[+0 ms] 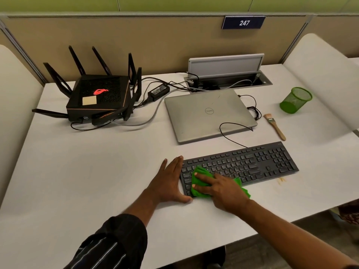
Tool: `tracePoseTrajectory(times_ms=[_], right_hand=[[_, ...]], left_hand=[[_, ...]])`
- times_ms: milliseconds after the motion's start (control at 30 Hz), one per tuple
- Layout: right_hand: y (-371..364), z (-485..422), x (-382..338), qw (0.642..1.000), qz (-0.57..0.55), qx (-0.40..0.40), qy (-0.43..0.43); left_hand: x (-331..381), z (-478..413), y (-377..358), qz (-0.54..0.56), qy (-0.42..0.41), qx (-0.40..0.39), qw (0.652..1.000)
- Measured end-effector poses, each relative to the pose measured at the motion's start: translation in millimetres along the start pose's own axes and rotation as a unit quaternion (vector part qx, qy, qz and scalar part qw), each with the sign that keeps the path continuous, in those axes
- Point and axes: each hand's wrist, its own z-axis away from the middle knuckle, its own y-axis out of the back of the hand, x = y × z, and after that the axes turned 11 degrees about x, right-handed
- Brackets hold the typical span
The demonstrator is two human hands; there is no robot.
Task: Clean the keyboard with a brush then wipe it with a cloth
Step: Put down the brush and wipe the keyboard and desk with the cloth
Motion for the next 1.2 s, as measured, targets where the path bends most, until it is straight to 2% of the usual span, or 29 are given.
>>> tracePoseTrajectory(times_ms=[100, 167, 233, 267, 333, 367, 433, 500, 600, 667, 767, 833, 933, 1000, 1100, 1200], right_hand=[[-8, 12, 10, 1.000, 0.004, 0.024, 0.005], [-4, 15, 26, 0.999, 0.007, 0.024, -0.041], [3, 10, 33, 0.991, 0.013, 0.024, -0.134], [6, 5, 32, 0.977, -0.010, 0.045, -0.209], [10, -10, 21, 0.932, -0.069, 0.093, -0.344], [12, -20, 10, 0.915, -0.093, 0.101, -0.379], [11, -41, -20, 0.923, -0.107, 0.093, -0.358], [7, -54, -48, 0.953, -0.107, 0.085, -0.271], [7, -54, -39, 0.974, -0.071, 0.077, -0.201], [10, -43, -10, 0.974, -0.033, 0.072, -0.211], [17, -35, 26, 0.954, 0.012, 0.059, -0.293], [19, -43, 15, 0.963, 0.057, 0.032, -0.260], [8, -62, -33, 0.976, -0.011, 0.042, -0.213], [-1, -66, -47, 0.986, -0.013, 0.042, -0.162], [5, -52, -15, 0.977, -0.026, 0.064, -0.202], [12, -30, 26, 0.950, -0.018, 0.049, -0.307]], left_hand=[[0, 0, 1, -0.001, 0.002, -0.005, 1.000], [2, 0, 1, 0.003, 0.007, -0.005, 1.000], [2, 0, 3, 0.005, 0.006, -0.006, 1.000], [2, 0, 2, 0.005, 0.005, -0.005, 1.000], [2, -1, 2, 0.002, 0.006, -0.006, 1.000], [2, -1, 2, 0.000, 0.005, -0.007, 1.000], [2, -1, 1, 0.000, 0.006, -0.005, 1.000], [2, -1, 2, 0.008, 0.005, -0.011, 1.000], [2, -1, 1, 0.006, 0.000, -0.003, 1.000], [2, 0, 2, 0.005, 0.001, 0.000, 1.000], [3, 0, 2, 0.005, 0.006, 0.000, 1.000], [3, 0, 2, 0.000, 0.006, 0.000, 1.000], [2, -1, 0, -0.002, 0.004, -0.004, 1.000], [2, -1, -1, -0.005, 0.003, -0.003, 1.000], [1, 0, 0, -0.009, 0.004, -0.005, 1.000], [2, -1, 0, -0.007, 0.011, -0.005, 1.000]])
